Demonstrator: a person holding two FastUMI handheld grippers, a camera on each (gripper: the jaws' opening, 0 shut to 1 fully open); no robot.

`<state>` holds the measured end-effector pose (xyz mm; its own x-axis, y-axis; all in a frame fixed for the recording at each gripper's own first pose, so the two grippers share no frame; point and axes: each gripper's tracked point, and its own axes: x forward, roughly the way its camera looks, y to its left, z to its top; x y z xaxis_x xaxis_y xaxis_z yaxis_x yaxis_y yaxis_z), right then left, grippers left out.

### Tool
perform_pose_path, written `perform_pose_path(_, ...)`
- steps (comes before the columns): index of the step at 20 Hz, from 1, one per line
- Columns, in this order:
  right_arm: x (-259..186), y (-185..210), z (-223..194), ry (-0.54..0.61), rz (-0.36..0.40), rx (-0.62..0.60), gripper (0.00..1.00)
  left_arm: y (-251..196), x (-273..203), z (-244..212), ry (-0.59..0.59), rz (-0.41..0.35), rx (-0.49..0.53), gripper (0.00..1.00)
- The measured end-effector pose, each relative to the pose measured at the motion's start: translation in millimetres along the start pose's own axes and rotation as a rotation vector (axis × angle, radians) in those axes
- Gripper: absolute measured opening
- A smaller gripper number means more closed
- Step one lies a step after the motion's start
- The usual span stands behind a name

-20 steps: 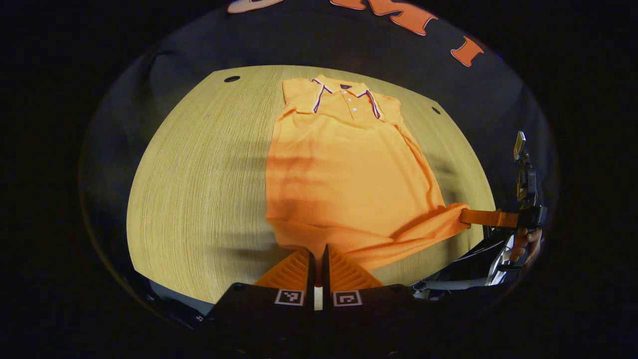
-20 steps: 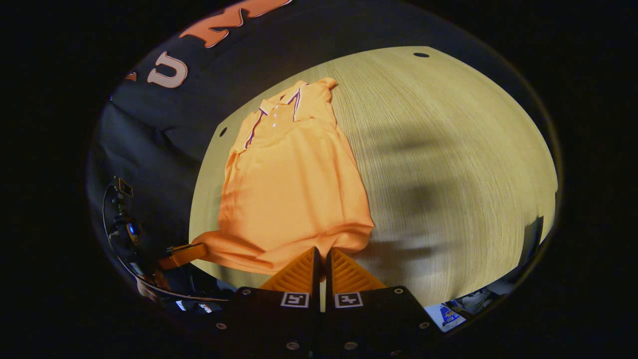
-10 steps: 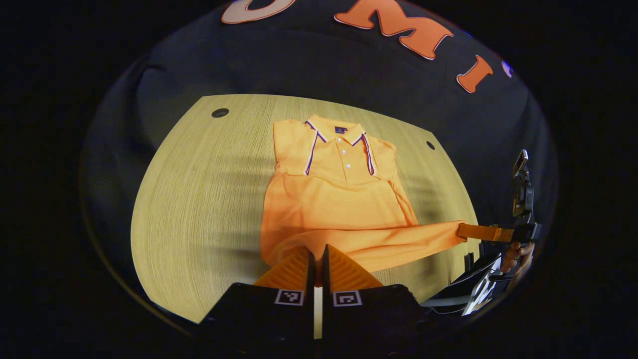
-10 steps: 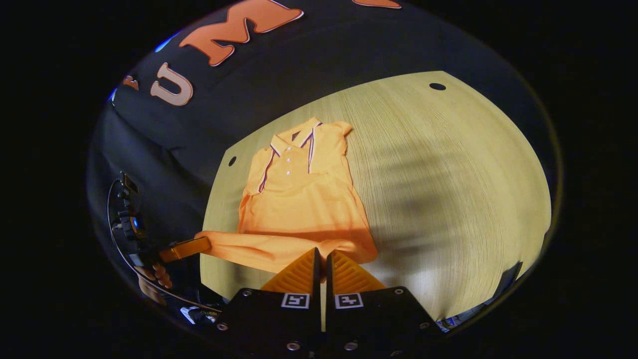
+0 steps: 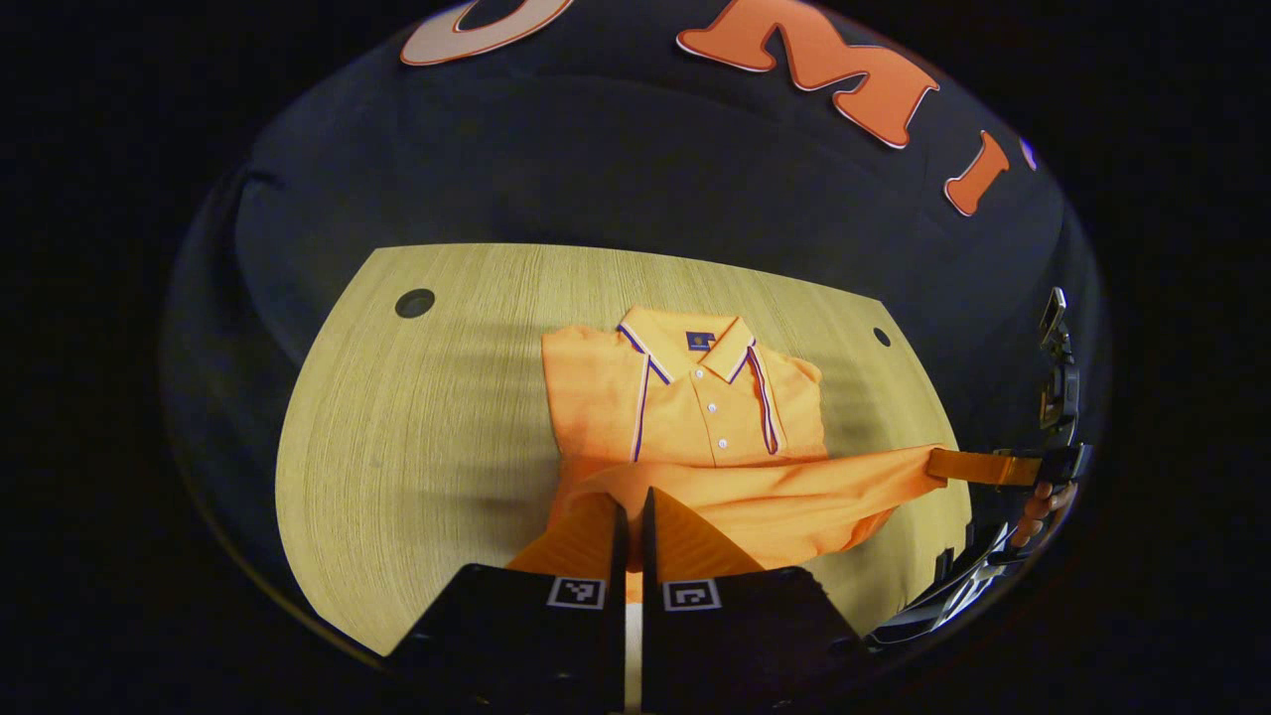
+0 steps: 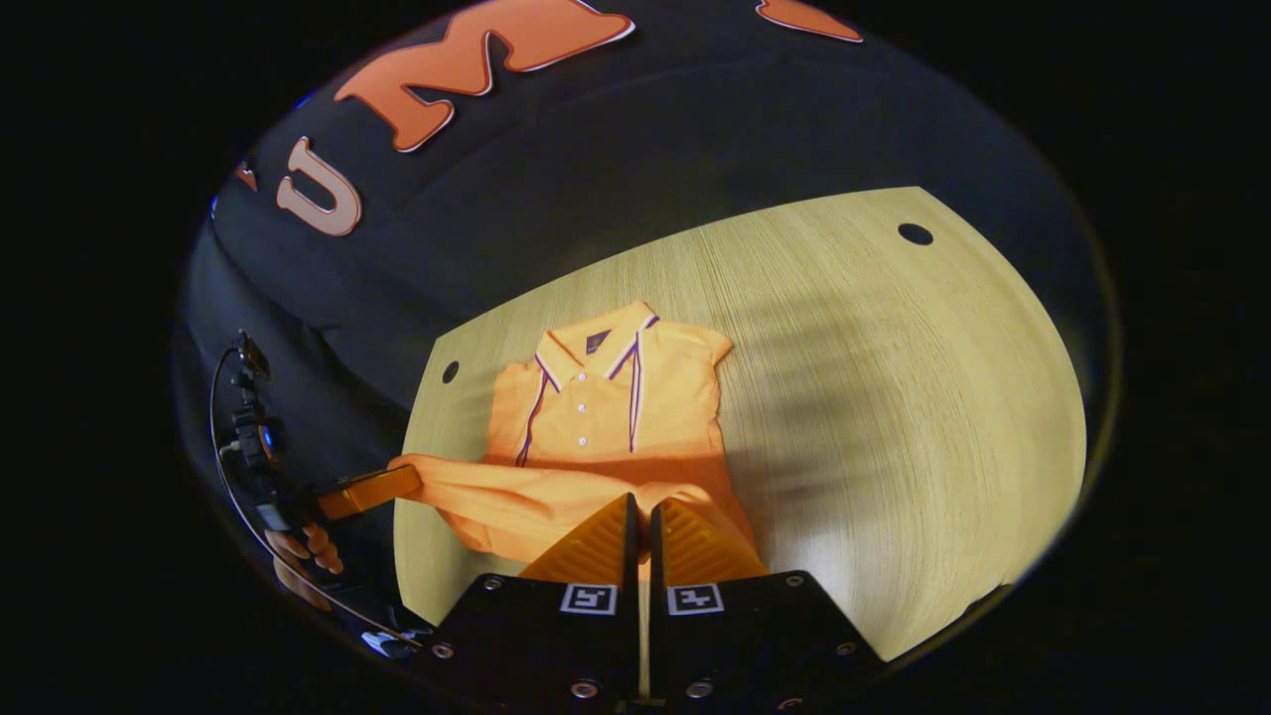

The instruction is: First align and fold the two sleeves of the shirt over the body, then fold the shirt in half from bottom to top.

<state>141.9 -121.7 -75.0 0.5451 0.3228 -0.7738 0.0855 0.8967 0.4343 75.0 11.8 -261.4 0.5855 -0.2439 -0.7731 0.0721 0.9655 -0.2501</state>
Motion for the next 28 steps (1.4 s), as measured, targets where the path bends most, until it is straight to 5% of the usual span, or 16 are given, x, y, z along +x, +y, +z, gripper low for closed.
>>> perform_pose_path(12, 98.4, -16.6, 88.0, 0.018, -0.074, 0.058, 0.04, 36.3, 97.4, 91.4, -0.011, 0.027, 0.005, 0.07)
perform_pose_path(18, 135.5, -15.1, 116.0, 0.011, -0.061, 0.230, 0.04, 51.0, 139.5, 109.3, -0.007, 0.070, 0.009, 0.07)
perform_pose_path(19, 135.0, -15.0, 123.8, 0.012, -0.053, 0.280, 0.05, 55.5, 143.0, 113.9, -0.016, 0.084, 0.016, 0.19)
perform_pose_path(20, 138.7, -15.0, 133.9, -0.010, -0.039, 0.321, 0.13, 56.3, 145.6, 122.2, -0.044, 0.083, 0.009, 0.18)
perform_pose_path(21, 134.9, -18.4, 148.6, -0.054, -0.034, 0.343, 0.28, 56.1, 142.9, 130.7, -0.084, 0.080, -0.001, 0.42)
perform_pose_path(22, 131.9, -22.1, 160.9, -0.102, -0.032, 0.351, 0.23, 54.3, 140.1, 146.1, -0.138, 0.069, -0.025, 0.52)
perform_pose_path(23, 124.8, -23.5, 169.3, -0.137, -0.032, 0.347, 0.37, 49.8, 135.6, 156.5, -0.183, 0.050, -0.038, 0.56)
perform_pose_path(25, 111.8, -22.7, 174.3, -0.190, -0.040, 0.304, 0.37, 50.3, 122.4, 159.6, -0.202, 0.058, -0.024, 0.76)
perform_pose_path(26, 102.4, -23.1, 175.3, -0.219, -0.052, 0.271, 0.26, 51.5, 114.9, 159.6, -0.209, 0.074, -0.016, 0.86)
perform_pose_path(27, 89.6, -24.3, 178.1, -0.250, -0.071, 0.230, 0.43, 50.5, 104.8, 161.6, -0.225, 0.082, -0.020, 0.96)
perform_pose_path(28, 76.1, -25.4, 180.4, -0.287, -0.093, 0.186, 0.36, 46.1, 91.4, 166.9, -0.254, 0.080, -0.029, 0.96)
